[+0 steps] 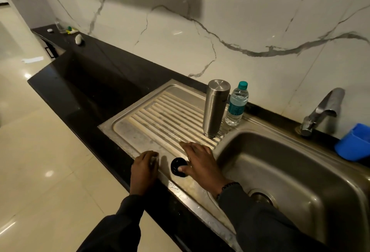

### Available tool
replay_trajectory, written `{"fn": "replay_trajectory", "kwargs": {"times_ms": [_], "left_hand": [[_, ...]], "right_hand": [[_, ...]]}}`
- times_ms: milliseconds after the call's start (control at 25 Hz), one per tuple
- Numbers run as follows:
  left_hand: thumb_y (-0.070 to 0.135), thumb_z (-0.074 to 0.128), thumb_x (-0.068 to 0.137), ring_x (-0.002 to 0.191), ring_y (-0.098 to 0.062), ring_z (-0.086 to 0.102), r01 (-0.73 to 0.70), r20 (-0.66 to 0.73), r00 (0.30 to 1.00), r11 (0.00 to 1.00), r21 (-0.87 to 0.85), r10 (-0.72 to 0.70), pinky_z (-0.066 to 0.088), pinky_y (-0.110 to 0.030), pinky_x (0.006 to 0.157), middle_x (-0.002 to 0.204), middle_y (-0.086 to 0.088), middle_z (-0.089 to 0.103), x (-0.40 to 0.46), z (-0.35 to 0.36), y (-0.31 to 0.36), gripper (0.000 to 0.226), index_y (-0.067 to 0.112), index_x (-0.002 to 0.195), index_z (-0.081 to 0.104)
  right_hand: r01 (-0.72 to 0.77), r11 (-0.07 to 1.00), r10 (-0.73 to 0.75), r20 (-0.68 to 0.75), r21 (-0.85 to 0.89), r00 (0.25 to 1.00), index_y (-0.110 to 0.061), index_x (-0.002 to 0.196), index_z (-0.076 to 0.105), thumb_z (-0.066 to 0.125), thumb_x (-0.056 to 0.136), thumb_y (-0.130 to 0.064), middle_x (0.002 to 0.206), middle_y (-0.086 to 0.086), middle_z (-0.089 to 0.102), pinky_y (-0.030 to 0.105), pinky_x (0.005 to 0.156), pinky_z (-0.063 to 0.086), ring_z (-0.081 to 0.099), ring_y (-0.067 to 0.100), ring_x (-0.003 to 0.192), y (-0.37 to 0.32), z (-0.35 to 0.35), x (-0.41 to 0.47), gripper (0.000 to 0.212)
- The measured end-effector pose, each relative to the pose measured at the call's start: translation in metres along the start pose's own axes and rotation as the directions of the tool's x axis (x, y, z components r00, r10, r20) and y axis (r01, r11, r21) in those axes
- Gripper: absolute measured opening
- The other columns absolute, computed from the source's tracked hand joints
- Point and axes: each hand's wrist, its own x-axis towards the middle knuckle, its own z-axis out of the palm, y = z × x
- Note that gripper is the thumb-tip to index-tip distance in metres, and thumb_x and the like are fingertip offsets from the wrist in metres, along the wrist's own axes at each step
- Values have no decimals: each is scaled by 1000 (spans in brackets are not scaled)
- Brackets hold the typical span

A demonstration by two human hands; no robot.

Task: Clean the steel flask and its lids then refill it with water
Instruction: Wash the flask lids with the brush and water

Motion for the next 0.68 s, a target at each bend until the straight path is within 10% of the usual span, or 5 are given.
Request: {"fn": "replay_trajectory", "kwargs": {"times_ms": [200, 480, 600, 680], "left_hand": [[5, 64, 93, 83, -17, 56, -70, -290, 957, 950, -303, -23, 48, -22, 74, 98, -6, 57, 14, -21, 69, 11, 7, 102, 58], [7, 63, 90, 69, -10, 42, -382, 21, 909, 850, -364, 417, 34, -16, 63, 79, 2, 51, 24, 18, 177, 17, 16, 82, 50], [17, 61, 90, 82, -12, 47, -419, 326, 793, 849, -323, 515, 41, -29, 74, 93, -4, 56, 17, 66, 187, 11, 10, 98, 59], [33, 64, 94, 112, -23, 52, -426, 598, 658, 881, -205, 457, 42, -34, 95, 124, -8, 54, 6, 99, 190, 42, 10, 128, 54]], "right_hand": [[-27, 962, 133, -380, 271, 915, -19, 103, 59, 66, 85, -6, 107, -5, 52, 22, 86, 48, 52, 8, 97, 12, -29, -6, 23], [-342, 888, 454, -474, 307, 754, -15, 80, 49, 62, 88, -10, 79, -1, 50, 20, 65, 41, 48, 11, 71, 52, -73, -48, 16], [-499, 812, 576, -281, 304, 767, -27, 104, 52, 65, 85, -17, 106, 4, 59, 39, 83, 48, 57, 21, 98, 79, -74, -88, 25], [-679, 731, 670, 120, 66, 732, -23, 147, 25, 64, 86, -37, 154, 13, 24, 53, 115, 18, 18, 38, 143, 98, -73, -119, 74]]}}
